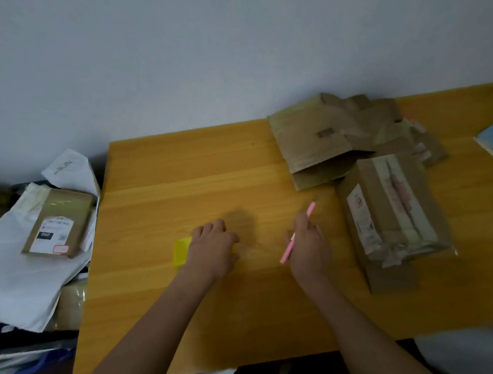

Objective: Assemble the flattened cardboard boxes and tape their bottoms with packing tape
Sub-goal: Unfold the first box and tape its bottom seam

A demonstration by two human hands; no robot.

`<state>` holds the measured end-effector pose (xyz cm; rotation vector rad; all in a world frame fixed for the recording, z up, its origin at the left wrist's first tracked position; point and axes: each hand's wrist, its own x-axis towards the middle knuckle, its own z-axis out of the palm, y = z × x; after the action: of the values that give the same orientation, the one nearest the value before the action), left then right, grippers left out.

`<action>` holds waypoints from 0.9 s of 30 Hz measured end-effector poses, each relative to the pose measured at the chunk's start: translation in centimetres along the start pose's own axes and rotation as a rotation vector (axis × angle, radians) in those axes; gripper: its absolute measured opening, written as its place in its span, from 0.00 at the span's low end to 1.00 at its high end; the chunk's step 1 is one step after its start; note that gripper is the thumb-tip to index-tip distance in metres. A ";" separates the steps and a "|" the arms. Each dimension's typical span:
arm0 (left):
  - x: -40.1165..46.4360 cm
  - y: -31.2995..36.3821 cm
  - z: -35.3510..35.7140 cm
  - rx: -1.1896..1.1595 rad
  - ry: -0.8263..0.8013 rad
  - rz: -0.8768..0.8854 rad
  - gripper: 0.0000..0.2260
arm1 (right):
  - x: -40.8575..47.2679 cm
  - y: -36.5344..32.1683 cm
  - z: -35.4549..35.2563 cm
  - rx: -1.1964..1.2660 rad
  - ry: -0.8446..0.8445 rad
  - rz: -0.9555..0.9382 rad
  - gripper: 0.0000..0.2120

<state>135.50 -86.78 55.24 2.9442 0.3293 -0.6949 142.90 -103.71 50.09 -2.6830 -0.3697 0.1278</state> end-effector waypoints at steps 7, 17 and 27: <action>2.5 8.6 -3.3 -0.332 -0.016 0.084 0.14 | -1.3 4.5 -10.2 0.261 0.299 -0.102 0.06; 3.5 22.1 -4.2 -0.914 0.029 0.132 0.14 | -1.7 16.7 -15.1 0.671 0.166 0.291 0.04; 3.5 21.0 -2.4 -1.216 0.074 -0.043 0.06 | -2.9 15.5 -12.2 0.702 0.208 0.407 0.26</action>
<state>144.47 -106.19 56.78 1.7970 0.5607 -0.2170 145.62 -122.97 54.66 -2.0094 0.2545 0.0764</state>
